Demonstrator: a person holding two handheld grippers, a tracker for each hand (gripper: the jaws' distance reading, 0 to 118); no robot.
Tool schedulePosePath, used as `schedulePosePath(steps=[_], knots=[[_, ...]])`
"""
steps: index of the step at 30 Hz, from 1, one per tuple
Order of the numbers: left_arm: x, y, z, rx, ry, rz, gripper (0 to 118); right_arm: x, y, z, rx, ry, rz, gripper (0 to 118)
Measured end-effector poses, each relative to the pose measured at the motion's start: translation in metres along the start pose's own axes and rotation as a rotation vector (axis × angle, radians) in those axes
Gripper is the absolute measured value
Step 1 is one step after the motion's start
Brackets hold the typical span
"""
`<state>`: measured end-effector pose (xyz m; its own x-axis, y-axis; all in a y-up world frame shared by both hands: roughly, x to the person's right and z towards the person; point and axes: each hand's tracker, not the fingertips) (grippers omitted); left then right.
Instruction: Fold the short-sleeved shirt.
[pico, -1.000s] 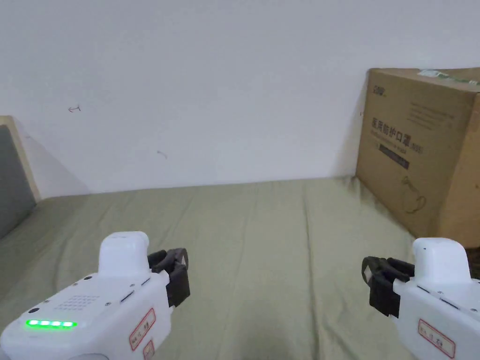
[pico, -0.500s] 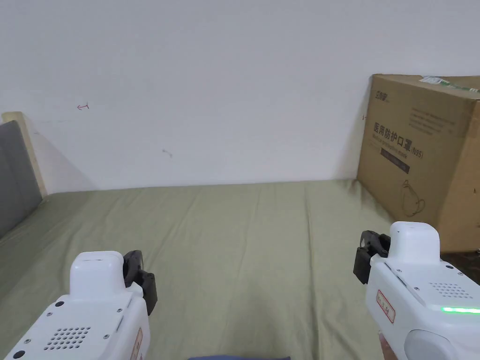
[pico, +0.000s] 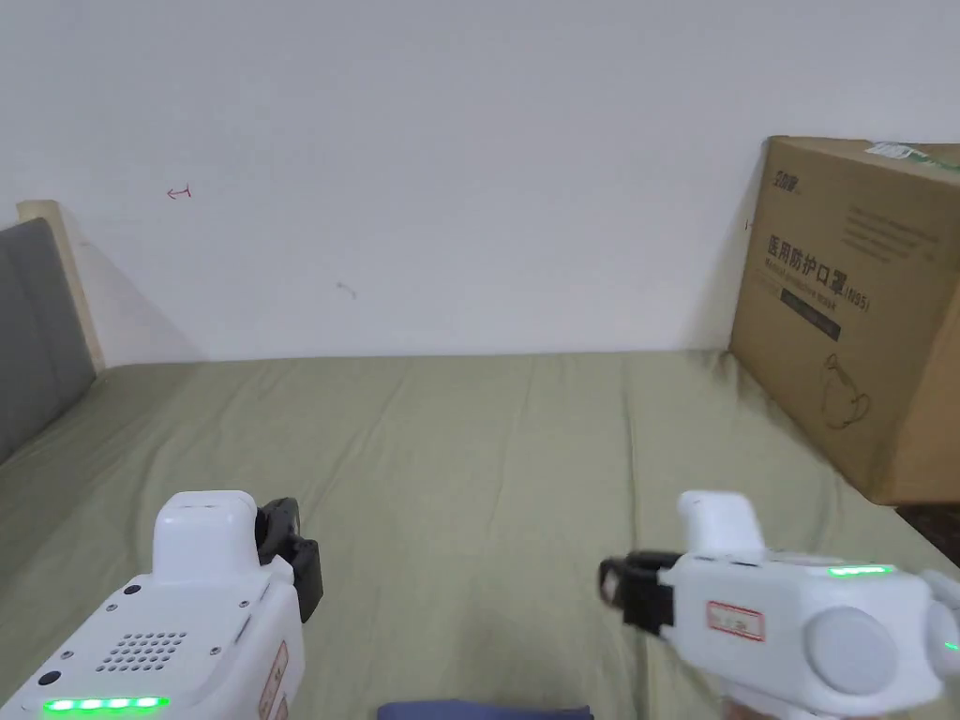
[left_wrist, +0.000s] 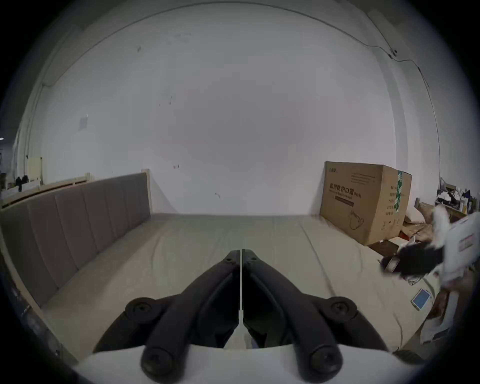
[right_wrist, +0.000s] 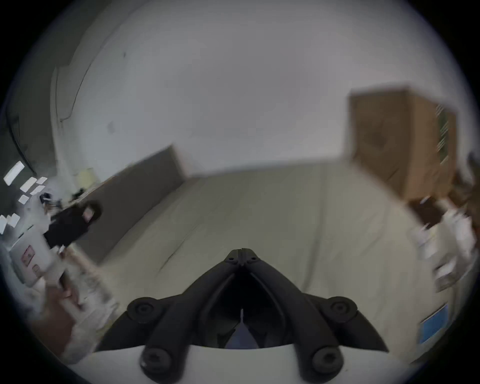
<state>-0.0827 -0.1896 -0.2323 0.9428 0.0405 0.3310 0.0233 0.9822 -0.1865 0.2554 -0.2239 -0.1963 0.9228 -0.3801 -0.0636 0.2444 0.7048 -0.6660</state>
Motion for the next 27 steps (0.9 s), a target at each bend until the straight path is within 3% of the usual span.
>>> schedulePosePath(steps=[2,6,9,12,18,19,20,21,23,24,25,27], knots=[[-0.007,-0.007,-0.003,-0.032,0.004,0.008,1,0.009,-0.017,-0.046,-0.233,-0.018,-0.054,0],[-0.03,-0.022,-0.007,-0.107,-0.008,0.063,1,0.026,-0.068,-0.111,-0.455,-0.084,0.04,0],[-0.056,-0.034,-0.019,-0.228,-0.088,0.109,1,0.048,-0.088,-0.12,-0.466,-0.045,-0.085,0],[-0.087,-0.058,-0.041,-0.387,-0.25,0.259,1,0.066,-0.09,-0.116,-0.428,0.012,-0.159,0],[-0.129,-0.139,-0.095,-0.692,-0.599,0.615,5,0.085,-0.094,-0.119,-0.433,0.055,-0.199,0],[-0.13,-0.151,-0.103,-0.743,-0.611,0.657,12,0.089,-0.094,-0.119,-0.435,0.067,-0.216,0],[-0.133,-0.167,-0.112,-0.792,-0.61,0.703,27,0.091,-0.095,-0.119,-0.436,0.078,-0.235,0],[-0.135,-0.18,-0.12,-0.819,-0.634,0.75,45,0.094,-0.096,-0.12,-0.436,0.088,-0.252,0],[-0.131,-0.204,-0.132,-0.854,-0.659,0.803,97,0.098,-0.097,-0.12,-0.434,0.103,-0.278,0],[-0.126,-0.214,-0.138,-0.864,-0.689,0.815,110,0.1,-0.099,-0.12,-0.432,0.11,-0.292,0],[-0.12,-0.22,-0.142,-0.873,-0.708,0.831,115,0.101,-0.1,-0.12,-0.431,0.117,-0.307,0],[-0.105,-0.231,-0.152,-0.859,-0.786,0.88,116,0.105,-0.101,-0.12,-0.431,0.132,-0.348,0]])
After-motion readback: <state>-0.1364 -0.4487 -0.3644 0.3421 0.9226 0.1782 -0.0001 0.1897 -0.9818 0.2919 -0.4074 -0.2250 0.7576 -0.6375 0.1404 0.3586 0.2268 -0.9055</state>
